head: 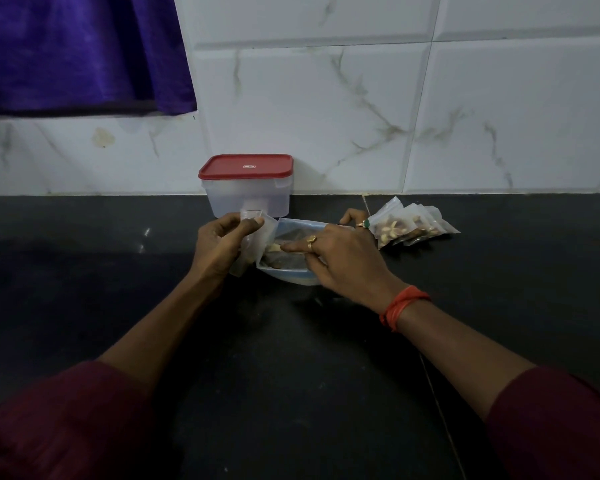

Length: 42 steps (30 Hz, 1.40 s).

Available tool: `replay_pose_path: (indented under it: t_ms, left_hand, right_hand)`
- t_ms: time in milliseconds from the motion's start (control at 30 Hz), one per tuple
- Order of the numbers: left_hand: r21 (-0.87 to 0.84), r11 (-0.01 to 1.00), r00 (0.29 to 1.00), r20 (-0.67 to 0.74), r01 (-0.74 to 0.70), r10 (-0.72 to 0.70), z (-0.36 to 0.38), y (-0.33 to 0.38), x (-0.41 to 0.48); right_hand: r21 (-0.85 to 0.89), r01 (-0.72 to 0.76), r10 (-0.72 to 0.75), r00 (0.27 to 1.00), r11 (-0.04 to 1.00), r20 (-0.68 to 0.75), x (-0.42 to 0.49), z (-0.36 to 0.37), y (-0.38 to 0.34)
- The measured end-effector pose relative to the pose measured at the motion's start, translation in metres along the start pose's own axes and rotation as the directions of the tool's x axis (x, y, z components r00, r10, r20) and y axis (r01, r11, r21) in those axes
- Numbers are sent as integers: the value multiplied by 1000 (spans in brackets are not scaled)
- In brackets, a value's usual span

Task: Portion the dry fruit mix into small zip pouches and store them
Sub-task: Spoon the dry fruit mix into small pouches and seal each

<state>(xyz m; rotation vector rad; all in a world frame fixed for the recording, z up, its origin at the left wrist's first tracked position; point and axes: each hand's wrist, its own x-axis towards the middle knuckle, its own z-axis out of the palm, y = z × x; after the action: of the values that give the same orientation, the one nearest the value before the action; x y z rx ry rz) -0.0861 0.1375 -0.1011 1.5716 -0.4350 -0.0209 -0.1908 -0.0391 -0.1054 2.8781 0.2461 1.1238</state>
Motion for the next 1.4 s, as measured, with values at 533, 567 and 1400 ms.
replay_pose_path:
  t_ms: [533,567,1400]
  left_hand:
    - [-1,1000,998,-58,23,-23,0,-1,3]
    - [-1,1000,998,-53,22,-22,0,-1,2]
    - [119,992,987,157,29,-48,-1,-2,9]
  right_hand:
    - [-40,-32,35,997,999,64,1,6,-4]
    - [-68,-44,52,992,997,114,2,7,-5]
    - [60,-10,19,988,998,-152,1,-14,11]
